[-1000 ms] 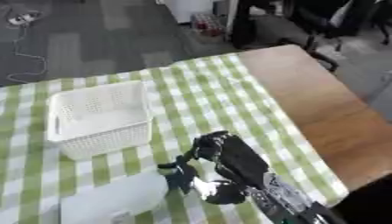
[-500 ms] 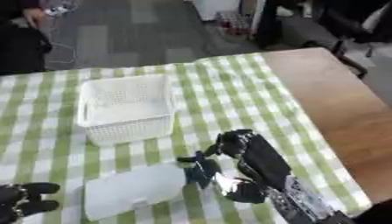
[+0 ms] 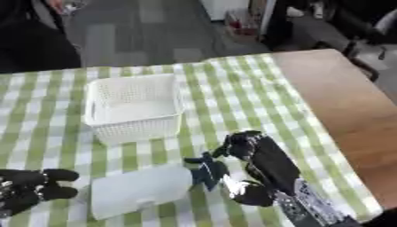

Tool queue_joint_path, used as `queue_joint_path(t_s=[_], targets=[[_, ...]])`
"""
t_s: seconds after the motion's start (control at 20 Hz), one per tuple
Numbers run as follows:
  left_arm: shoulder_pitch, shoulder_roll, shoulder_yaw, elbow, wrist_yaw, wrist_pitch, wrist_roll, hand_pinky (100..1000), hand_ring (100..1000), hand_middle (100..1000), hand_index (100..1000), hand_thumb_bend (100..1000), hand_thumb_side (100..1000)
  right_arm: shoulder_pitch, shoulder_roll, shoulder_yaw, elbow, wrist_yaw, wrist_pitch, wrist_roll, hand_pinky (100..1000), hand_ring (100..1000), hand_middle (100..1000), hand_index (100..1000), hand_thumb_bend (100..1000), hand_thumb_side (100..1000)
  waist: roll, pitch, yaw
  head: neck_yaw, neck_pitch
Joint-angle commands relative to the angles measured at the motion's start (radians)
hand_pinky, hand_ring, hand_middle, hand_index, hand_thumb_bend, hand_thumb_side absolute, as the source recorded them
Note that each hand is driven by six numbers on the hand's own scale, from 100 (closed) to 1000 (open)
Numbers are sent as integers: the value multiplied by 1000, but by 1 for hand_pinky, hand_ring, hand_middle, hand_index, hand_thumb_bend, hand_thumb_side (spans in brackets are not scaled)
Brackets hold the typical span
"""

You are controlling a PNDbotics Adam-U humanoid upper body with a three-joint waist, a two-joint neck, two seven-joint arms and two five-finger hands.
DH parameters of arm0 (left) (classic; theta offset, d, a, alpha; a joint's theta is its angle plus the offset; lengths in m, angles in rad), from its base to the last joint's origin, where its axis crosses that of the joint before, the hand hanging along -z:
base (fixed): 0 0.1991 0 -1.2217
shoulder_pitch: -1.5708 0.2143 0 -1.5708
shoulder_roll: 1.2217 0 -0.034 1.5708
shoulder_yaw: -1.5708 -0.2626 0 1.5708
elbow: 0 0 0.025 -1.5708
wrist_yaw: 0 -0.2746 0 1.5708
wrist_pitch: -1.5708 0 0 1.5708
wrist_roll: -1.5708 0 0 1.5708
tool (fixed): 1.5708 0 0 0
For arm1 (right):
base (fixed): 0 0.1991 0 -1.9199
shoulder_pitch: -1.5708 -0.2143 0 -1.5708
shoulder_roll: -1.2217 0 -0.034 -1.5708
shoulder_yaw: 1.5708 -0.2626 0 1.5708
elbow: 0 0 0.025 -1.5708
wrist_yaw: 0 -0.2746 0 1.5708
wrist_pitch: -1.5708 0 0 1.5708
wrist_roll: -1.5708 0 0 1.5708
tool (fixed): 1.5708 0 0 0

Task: Pick up objects on the table and place them in the box.

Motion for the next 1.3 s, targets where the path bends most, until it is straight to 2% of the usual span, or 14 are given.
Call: queue_joint_path(t_s=[0.05,0.3,0.7,1.3], targets=[[-29,12,-1,-13,26,16,-27,553,732,863,877,231,1000,-2,-10,3,-14,4,-5,-1,358,387,422,605,100,1000,6,-6,0,7,-3],[-68,12,-14,-13,31,20,-46,596,756,867,882,251,1000,-2,-13,5,-14,5,-7,-1,358,388,423,605,100,1000,7,-8,-1,6,-3],[-116,1,-49,-13,16,11,-55,617,765,854,879,290,1000,-11,-18,5,-14,6,-13,-7,360,389,424,606,100,1000,10,-8,-6,9,-3],[-197,5,-97,-13,9,-3,-50,660,782,849,888,294,1000,-25,-28,13,-14,-11,-35,-6,359,388,423,605,100,1000,13,-7,-15,29,-3]])
